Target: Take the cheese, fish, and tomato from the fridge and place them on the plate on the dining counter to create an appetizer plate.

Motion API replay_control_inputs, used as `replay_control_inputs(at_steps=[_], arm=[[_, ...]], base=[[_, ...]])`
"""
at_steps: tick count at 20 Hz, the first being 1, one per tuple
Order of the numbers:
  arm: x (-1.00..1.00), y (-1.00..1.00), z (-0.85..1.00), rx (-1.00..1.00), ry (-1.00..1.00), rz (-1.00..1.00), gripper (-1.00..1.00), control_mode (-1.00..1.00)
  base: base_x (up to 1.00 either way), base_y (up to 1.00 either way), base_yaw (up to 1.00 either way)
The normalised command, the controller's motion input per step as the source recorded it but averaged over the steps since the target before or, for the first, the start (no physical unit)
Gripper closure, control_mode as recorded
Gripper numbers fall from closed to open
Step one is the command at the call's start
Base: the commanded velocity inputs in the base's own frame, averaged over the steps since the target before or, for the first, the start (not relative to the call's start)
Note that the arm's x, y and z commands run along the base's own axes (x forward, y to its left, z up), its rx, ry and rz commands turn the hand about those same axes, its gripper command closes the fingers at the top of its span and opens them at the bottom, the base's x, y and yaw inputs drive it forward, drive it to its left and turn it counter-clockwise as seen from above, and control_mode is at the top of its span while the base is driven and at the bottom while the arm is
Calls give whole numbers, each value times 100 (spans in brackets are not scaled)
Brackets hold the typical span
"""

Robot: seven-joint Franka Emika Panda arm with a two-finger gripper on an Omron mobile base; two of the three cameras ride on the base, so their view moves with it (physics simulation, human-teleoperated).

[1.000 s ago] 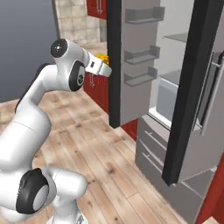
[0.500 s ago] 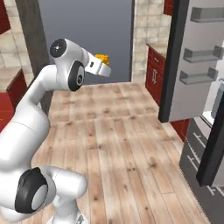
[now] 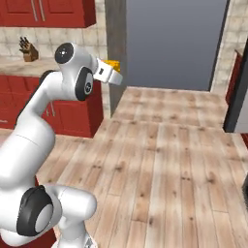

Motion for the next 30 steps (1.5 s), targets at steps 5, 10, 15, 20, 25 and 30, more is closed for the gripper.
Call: replay_control_inputs(at_steps=[5,10,15,20,25,30], arm=[[0,0,0,0,0,0,100,100],[0,0,0,0,0,0,100,100],[0,0,0,0,0,0,100,100],[0,0,0,0,0,0,100,100],[0,0,0,0,0,0,100,100],[0,0,0,0,0,0,100,100]], base=[[-100,0,53],[-100,-2,48],[-100,-10,42],[-100,-1,38],[-100,0,35],[-100,6,32]])
